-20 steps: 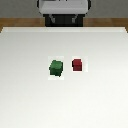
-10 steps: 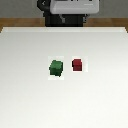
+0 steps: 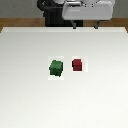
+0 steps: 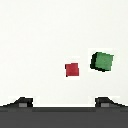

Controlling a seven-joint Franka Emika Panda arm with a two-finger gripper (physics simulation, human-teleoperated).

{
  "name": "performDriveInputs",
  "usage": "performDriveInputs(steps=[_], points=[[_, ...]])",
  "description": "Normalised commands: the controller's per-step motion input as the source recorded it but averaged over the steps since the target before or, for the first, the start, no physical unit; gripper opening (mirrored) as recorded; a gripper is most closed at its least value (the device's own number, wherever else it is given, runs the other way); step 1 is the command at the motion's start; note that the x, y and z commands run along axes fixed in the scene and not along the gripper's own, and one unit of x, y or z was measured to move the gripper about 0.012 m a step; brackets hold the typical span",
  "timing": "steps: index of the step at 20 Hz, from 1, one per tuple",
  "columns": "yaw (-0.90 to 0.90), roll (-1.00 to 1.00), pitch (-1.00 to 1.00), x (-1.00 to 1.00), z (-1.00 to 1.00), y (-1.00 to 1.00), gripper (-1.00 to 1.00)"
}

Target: Place the red cube on top of the green cube.

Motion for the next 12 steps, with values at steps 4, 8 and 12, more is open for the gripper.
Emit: performDriveInputs(steps=[4, 8, 12], points=[[0.00, 0.00, 0.00, 0.50, 0.00, 0.00, 1.00], [0.00, 0.00, 0.00, 0.00, 0.00, -0.75, 1.00], [0.00, 0.00, 0.00, 0.25, 0.00, 0.00, 1.00]])
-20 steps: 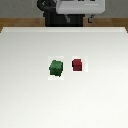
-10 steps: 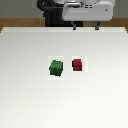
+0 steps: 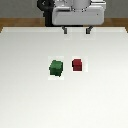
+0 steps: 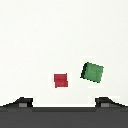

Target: Place the red cube on top of the green cube.

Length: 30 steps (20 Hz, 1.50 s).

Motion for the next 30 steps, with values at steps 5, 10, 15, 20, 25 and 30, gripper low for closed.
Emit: performDriveInputs(steps=[5, 10, 15, 20, 25, 30], points=[[-0.03, 0.00, 0.00, 0.00, 0.00, 0.20, 1.00], [0.00, 0.00, 0.00, 0.00, 0.00, 0.00, 1.00], [0.00, 0.00, 0.00, 0.00, -0.20, 0.00, 1.00], [0.00, 0.00, 0.00, 0.00, -1.00, 0.00, 1.00], [0.00, 0.00, 0.00, 0.00, -0.60, 0.00, 1.00], [0.00, 0.00, 0.00, 0.60, -0.40, 0.10, 1.00]])
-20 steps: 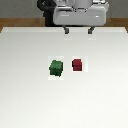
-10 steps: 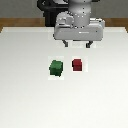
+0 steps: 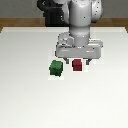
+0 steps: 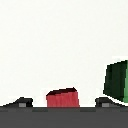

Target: Place the red cube on top of the green cube.

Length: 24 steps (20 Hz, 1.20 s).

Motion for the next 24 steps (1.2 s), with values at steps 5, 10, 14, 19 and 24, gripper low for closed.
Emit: performDriveInputs(steps=[5, 10, 14, 19, 24], points=[[0.00, 0.00, 0.00, 0.00, -0.20, 0.00, 1.00], [0.00, 0.00, 0.00, 0.00, 0.00, 0.00, -1.00], [0.00, 0.00, 0.00, 0.00, 0.00, 0.00, -1.00], [0.00, 0.00, 0.00, 0.00, 0.00, 0.00, -1.00], [0.00, 0.00, 0.00, 0.00, 0.80, 0.00, -1.00]])
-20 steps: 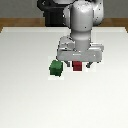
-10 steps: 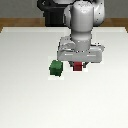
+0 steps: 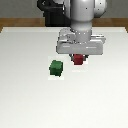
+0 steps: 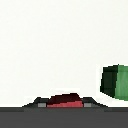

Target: Place the red cube on top of the green cube.

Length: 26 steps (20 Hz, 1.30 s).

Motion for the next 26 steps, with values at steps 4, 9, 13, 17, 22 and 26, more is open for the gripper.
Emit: performDriveInputs(steps=[4, 9, 13, 17, 22, 26], points=[[0.00, 0.00, 0.00, 0.00, 0.50, 0.00, -1.00], [0.00, 0.00, 0.00, 0.00, 0.60, -0.20, -1.00], [0.00, 0.00, 0.00, 0.00, 0.00, -0.75, -1.00], [0.00, 0.00, 0.00, 0.00, 0.00, -1.00, -1.00], [0.00, 0.00, 0.00, 0.20, 0.00, -0.20, -1.00], [0.00, 0.00, 0.00, 0.50, 0.00, 0.00, -1.00]])
